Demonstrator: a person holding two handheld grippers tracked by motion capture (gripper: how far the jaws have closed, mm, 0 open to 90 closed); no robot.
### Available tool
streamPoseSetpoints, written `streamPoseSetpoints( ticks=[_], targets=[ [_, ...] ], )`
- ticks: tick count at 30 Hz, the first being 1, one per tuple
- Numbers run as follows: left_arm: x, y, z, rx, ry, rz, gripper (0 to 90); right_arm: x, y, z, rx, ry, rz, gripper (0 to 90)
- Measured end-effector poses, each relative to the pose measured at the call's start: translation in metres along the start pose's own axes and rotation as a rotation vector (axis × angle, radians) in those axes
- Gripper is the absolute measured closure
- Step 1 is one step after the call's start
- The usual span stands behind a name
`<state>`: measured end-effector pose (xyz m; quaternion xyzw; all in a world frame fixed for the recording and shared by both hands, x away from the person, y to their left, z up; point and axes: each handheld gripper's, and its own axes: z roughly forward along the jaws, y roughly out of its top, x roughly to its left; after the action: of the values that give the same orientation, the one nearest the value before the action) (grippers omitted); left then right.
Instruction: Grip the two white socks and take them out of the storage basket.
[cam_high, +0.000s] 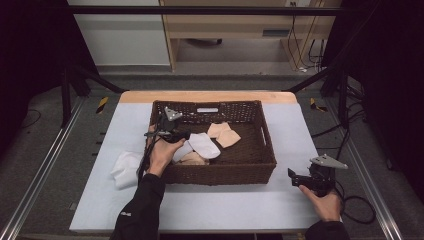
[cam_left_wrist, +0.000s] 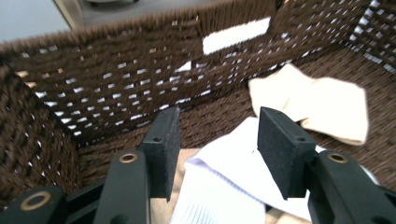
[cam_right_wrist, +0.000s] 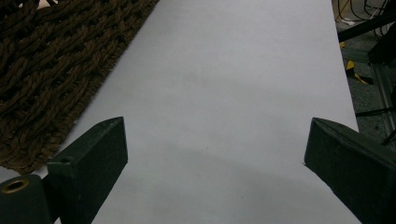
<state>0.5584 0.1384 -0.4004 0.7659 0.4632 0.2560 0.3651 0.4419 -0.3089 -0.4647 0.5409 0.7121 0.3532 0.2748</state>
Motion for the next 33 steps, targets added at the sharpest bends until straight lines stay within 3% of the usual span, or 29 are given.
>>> streamPoseSetpoints(
  ticks=[7,14,24,27,33],
  targets=[
    [0.005,-0.011,0.010,0.052,0.013,-0.012,48.9,0.000,0.000,0.000,0.005,0.002,0.003,6.4],
    [0.006,-0.015,0.016,0.112,0.031,0.002,47.6,0.001,0.000,0.000,0.005,0.001,-0.002,6.4],
    [0.006,-0.020,0.023,0.172,0.011,0.010,43.3,0.001,0.000,0.001,0.010,0.001,-0.002,6.3],
    [0.005,-0.022,0.025,0.213,0.004,0.002,47.3,0.001,-0.001,0.001,0.013,0.000,-0.008,6.4],
    [0.004,-0.022,0.025,0.250,0.006,0.011,67.0,0.001,-0.001,0.001,0.013,-0.002,-0.010,6.4]
  ],
)
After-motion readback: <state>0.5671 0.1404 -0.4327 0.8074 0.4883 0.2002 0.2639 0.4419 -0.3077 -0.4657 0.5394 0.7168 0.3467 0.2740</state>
